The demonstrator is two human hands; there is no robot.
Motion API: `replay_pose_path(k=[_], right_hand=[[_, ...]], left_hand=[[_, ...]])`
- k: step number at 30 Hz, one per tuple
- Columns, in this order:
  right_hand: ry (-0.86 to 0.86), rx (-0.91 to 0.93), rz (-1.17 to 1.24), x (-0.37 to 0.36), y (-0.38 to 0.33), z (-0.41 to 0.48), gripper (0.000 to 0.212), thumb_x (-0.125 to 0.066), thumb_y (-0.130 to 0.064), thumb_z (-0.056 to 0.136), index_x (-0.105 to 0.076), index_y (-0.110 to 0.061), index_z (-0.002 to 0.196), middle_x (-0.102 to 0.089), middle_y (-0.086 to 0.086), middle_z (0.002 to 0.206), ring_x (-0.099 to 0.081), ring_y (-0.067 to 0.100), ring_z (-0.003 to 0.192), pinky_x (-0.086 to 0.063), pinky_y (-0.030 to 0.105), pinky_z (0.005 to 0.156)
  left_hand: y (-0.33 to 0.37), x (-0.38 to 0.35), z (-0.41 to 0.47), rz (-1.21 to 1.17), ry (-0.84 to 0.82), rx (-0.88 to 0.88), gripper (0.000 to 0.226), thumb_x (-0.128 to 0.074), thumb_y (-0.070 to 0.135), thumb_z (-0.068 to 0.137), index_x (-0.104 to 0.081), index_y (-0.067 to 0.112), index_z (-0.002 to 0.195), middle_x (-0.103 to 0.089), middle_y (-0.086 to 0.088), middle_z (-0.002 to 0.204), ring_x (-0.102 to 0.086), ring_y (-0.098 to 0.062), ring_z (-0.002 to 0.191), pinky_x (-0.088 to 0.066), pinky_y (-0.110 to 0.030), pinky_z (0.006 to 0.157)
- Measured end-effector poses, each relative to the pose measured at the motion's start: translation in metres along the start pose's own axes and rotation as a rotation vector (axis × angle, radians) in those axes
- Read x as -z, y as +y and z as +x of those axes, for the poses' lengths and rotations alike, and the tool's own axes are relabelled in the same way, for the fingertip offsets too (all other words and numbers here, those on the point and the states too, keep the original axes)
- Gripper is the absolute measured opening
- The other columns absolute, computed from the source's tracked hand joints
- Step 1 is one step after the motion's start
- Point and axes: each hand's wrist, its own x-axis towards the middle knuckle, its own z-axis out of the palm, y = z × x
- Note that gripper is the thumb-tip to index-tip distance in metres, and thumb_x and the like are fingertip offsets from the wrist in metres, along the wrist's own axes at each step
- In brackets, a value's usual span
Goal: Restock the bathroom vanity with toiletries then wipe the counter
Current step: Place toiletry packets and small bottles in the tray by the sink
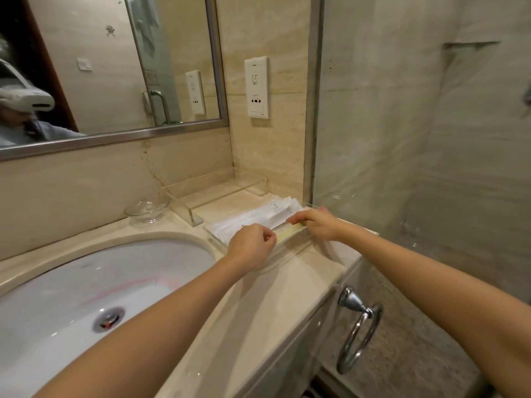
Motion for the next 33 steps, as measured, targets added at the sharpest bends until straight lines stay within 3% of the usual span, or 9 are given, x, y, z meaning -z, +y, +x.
replay_pose_path(k=[2,7,12,15,18,20,26,30,33], right_hand=[[0.086,-0.018,0.092,0.003,-0.001,-0.004,0.043,-0.030,-0.007,0.099,-0.054,-0.024,0.130,-0.057,-0.007,0.132,-0.041,0.011,0.132,0.001,0.047,0.118],[0.360,-0.051,0.442,0.026,0.016,-0.032,0.034,-0.042,-0.003,0.096,-0.060,-0.014,0.122,-0.067,-0.006,0.099,-0.060,0.018,0.110,-0.040,0.042,0.106],[0.409,-0.134,0.549,0.045,0.038,-0.105,0.036,-0.038,0.014,0.090,-0.056,0.006,0.120,-0.064,0.010,0.095,-0.058,0.023,0.091,-0.044,0.027,0.086],[0.365,-0.190,0.547,0.041,0.055,-0.163,0.030,-0.041,0.014,0.091,-0.059,0.007,0.114,-0.064,0.007,0.088,-0.062,0.009,0.073,-0.048,0.023,0.078],[0.284,-0.253,0.550,0.024,0.068,-0.233,0.028,-0.042,0.011,0.092,-0.058,0.007,0.115,-0.061,0.014,0.097,-0.060,-0.009,0.058,-0.045,0.006,0.063],[0.230,-0.299,0.549,0.007,0.081,-0.277,0.027,-0.044,0.009,0.093,-0.057,0.009,0.117,-0.061,0.016,0.099,-0.060,-0.010,0.057,-0.045,0.005,0.060],[0.083,-0.568,0.546,-0.068,0.141,-0.397,0.024,-0.049,-0.001,0.094,-0.061,0.000,0.115,-0.065,0.012,0.098,-0.064,-0.003,0.069,-0.048,0.007,0.067],[0.002,-0.756,0.584,-0.135,0.184,-0.458,0.027,-0.047,0.001,0.095,-0.057,0.007,0.119,-0.062,0.014,0.100,-0.059,0.004,0.072,-0.048,0.006,0.068],[-0.056,-0.893,0.651,-0.191,0.215,-0.488,0.022,-0.047,0.001,0.095,-0.061,0.002,0.112,-0.064,0.013,0.096,-0.062,0.009,0.077,-0.051,0.026,0.090]], left_hand=[[0.002,0.003,-0.001,0.023,0.008,-0.009,0.025,-0.050,0.027,0.092,-0.069,0.023,0.106,-0.071,0.006,0.102,-0.063,-0.015,0.095,-0.050,-0.030,0.081],[0.017,0.018,-0.012,0.042,0.062,-0.037,0.028,-0.048,0.022,0.092,-0.064,0.026,0.116,-0.067,0.009,0.107,-0.060,-0.015,0.100,-0.041,-0.024,0.074],[0.052,0.018,-0.041,-0.018,0.112,-0.106,0.028,-0.050,0.020,0.090,-0.065,0.026,0.112,-0.068,0.007,0.107,-0.061,-0.017,0.101,-0.048,-0.030,0.082],[0.080,-0.005,-0.065,-0.039,0.086,-0.195,0.027,-0.050,0.018,0.089,-0.068,0.024,0.109,-0.069,0.003,0.105,-0.061,-0.018,0.101,-0.047,-0.030,0.084],[0.112,-0.047,-0.096,-0.043,-0.045,-0.279,0.024,-0.055,0.021,0.087,-0.069,0.024,0.107,-0.070,0.002,0.103,-0.063,-0.019,0.099,-0.045,-0.027,0.081],[0.130,-0.084,-0.120,-0.022,-0.179,-0.339,0.023,-0.056,0.023,0.088,-0.070,0.023,0.106,-0.071,0.000,0.106,-0.064,-0.020,0.101,-0.047,-0.029,0.084],[0.148,-0.223,-0.181,0.005,-0.574,-0.351,0.022,-0.059,0.027,0.087,-0.069,0.024,0.107,-0.070,-0.003,0.108,-0.064,-0.023,0.103,-0.051,-0.031,0.087],[0.127,-0.315,-0.211,0.015,-0.800,-0.290,0.025,-0.057,0.019,0.089,-0.067,0.020,0.112,-0.068,-0.008,0.112,-0.063,-0.026,0.104,-0.052,-0.034,0.089],[0.099,-0.375,-0.229,0.055,-0.907,-0.235,0.028,-0.058,0.020,0.090,-0.063,0.021,0.117,-0.067,-0.004,0.114,-0.063,-0.022,0.103,-0.052,-0.035,0.089]])
